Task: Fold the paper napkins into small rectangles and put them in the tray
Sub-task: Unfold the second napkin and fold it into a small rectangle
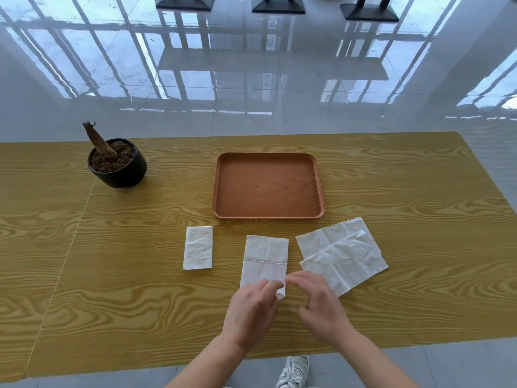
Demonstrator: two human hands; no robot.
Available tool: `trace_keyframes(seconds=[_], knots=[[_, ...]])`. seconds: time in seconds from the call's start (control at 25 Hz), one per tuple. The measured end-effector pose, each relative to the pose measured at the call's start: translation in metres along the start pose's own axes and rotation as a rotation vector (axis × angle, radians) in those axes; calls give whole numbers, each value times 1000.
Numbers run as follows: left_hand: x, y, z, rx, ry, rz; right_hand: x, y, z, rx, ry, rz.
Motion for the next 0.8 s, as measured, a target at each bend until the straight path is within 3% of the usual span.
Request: trace_keyframes(seconds=[0.16,0.44,0.8], knots=[[-1,-3,0,3,50,0,10,-2,-12,-3,-209,-60],[42,28,18,-35,85,220,-5,-1,-8,-62,-252,-186],[50,33,16,-141,231,367,-4,-1,-4,-61,-317,-218]])
Point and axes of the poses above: each hand's wrist, its own y-axis away from the middle knuckle, its own z-axis out of the back of the hand, x = y × z, the point moved 2 cm from there along -y, towards the middle knuckle, and after that the axes turned 8 degrees about y, right-handed, at the moved point
